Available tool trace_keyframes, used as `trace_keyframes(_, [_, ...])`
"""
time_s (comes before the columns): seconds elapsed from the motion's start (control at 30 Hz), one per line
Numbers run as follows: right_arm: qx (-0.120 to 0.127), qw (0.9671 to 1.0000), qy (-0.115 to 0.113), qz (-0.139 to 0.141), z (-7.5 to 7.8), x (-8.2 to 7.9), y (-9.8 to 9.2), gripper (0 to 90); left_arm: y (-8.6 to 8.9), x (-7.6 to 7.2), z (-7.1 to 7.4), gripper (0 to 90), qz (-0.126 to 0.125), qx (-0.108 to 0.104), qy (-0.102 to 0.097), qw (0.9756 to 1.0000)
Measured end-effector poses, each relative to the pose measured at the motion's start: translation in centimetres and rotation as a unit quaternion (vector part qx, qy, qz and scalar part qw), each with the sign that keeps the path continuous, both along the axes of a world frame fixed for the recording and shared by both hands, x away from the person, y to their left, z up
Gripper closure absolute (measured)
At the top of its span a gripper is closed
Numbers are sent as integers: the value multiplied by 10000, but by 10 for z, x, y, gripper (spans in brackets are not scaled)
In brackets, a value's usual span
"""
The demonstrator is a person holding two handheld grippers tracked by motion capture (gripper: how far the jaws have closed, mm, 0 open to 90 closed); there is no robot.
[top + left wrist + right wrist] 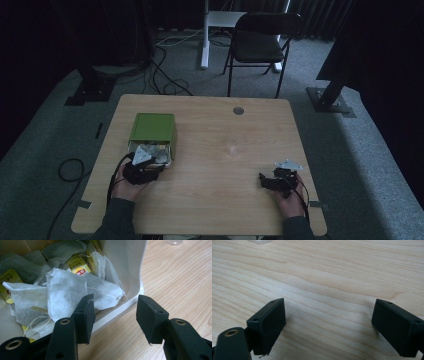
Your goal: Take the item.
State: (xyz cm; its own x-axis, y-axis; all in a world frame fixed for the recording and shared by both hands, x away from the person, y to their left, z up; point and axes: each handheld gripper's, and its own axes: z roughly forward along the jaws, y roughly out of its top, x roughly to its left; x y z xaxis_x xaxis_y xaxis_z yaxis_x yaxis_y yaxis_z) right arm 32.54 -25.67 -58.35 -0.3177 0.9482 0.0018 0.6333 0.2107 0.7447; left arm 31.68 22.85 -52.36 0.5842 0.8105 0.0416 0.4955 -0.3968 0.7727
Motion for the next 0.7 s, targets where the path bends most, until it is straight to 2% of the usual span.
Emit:
trace_keyframes(0.23, [1, 10000, 2, -1, 0, 0, 0, 115, 0, -3, 0, 502, -9, 36, 10, 10000])
trace_keyframes(0.7, [0, 10000, 1, -1, 0, 0, 0, 114, 1, -10, 2, 516, -59, -30, 18, 10000])
